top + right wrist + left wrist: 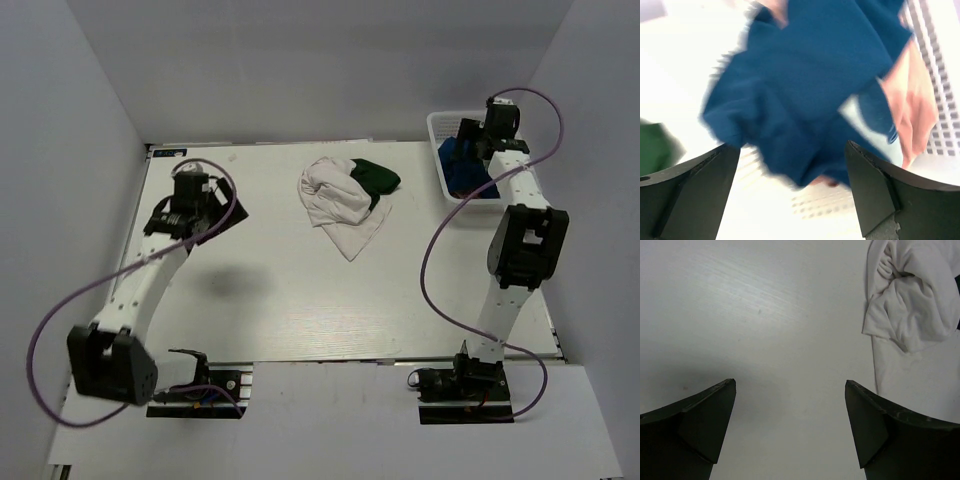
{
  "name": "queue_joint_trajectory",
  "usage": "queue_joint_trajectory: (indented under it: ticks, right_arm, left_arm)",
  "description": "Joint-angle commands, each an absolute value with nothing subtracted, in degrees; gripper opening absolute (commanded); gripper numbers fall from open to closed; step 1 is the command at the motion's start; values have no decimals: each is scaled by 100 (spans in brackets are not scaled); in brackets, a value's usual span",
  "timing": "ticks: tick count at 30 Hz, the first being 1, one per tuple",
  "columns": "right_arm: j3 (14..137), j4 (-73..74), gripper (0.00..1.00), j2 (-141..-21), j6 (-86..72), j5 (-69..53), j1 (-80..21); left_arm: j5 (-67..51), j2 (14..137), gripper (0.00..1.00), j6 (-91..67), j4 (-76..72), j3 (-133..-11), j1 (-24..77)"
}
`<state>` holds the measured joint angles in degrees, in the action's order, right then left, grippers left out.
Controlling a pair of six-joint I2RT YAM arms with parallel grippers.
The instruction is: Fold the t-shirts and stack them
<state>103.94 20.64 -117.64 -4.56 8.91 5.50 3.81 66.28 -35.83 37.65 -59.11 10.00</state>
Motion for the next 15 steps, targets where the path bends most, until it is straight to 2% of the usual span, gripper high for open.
queue_joint_trajectory:
  ticks: [1,4,5,10,15]
  right_arm:
    - [10223,1617,90,-10366,-115,256,369]
    - [9855,1617,90,-9941,-44,88,238]
    - [9644,1582,90,-9740,-35,-312,159]
    - [9089,1451,90,-9501,-149,-1454,-325]
    - [8849,1203,90,-9930,-309,-1925,-869]
  left_arm:
    - [141,7863,100,-3421,3086,-6704,1055]
    - [-112,9265,100,-2956,3146,-7837,1107]
    - [-201,9603,100,-2840,3199,-8449,1168]
    - [-1061,11221,100,-1892,2823,-9806,1510]
    - [-818,13154,100,-1451,3953,-12556,1705]
